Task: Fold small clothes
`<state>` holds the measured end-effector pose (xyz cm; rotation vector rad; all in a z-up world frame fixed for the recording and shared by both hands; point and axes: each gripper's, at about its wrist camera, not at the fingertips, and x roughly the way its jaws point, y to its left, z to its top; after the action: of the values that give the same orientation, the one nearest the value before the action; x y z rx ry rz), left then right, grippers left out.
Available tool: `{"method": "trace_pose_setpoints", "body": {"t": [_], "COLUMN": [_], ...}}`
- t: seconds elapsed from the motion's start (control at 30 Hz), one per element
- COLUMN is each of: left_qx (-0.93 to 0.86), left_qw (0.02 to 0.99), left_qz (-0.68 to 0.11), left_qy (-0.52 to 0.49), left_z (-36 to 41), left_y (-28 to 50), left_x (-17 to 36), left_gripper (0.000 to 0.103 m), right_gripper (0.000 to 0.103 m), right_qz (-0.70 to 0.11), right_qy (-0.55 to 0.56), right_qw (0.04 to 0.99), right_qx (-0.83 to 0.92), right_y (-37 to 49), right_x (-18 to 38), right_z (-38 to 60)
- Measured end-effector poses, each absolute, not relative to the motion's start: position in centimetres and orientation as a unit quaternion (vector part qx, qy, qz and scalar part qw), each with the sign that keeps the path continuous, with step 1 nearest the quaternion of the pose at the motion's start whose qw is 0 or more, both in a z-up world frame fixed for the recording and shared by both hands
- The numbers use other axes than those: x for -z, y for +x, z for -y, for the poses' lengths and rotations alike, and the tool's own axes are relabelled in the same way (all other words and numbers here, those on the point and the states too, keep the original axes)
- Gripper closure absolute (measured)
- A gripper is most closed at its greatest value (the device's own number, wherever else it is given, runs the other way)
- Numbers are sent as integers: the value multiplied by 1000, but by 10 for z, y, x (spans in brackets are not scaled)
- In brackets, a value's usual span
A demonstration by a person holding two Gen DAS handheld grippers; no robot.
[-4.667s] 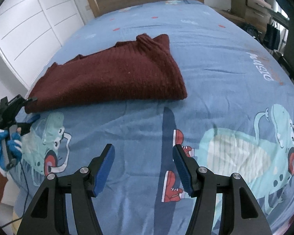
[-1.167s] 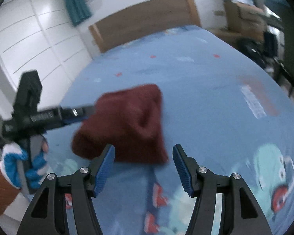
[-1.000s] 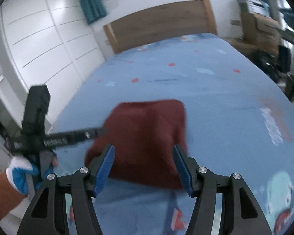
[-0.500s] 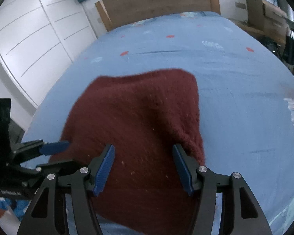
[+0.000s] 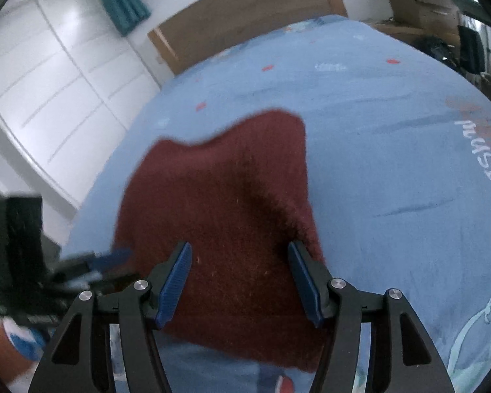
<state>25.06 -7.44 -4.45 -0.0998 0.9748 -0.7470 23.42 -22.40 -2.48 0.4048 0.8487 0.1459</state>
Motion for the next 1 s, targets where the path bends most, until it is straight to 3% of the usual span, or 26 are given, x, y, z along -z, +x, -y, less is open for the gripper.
{"method": "trace_pose_setpoints", "body": {"t": [0.3, 0.5, 0.6, 0.87, 1.0], "left_qx": [320, 275, 286, 333, 349], "left_qw": [837, 833, 808, 724, 707], "left_qz": [-436, -462, -486, -520, -507], "left_qy": [-85, -133, -168, -307, -350], "left_z": [33, -4, -9, -15, -27], "left_y": [262, 293, 304, 330, 334], "left_x": [30, 53, 71, 111, 115], "left_gripper": [47, 46, 40, 32, 48], "right_gripper": [34, 29, 29, 41, 51], "right_qz": [-454, -476, -483, -476, -468], "right_qy": [230, 293, 319, 399, 397], "right_qw": [860, 826, 808, 767, 771], "right_qx": [-34, -78, -107, -163, -173], "right_y": [256, 265, 269, 274, 273], "right_x": [59, 79, 88, 110, 103], "right_z": [238, 255, 260, 276, 274]}}
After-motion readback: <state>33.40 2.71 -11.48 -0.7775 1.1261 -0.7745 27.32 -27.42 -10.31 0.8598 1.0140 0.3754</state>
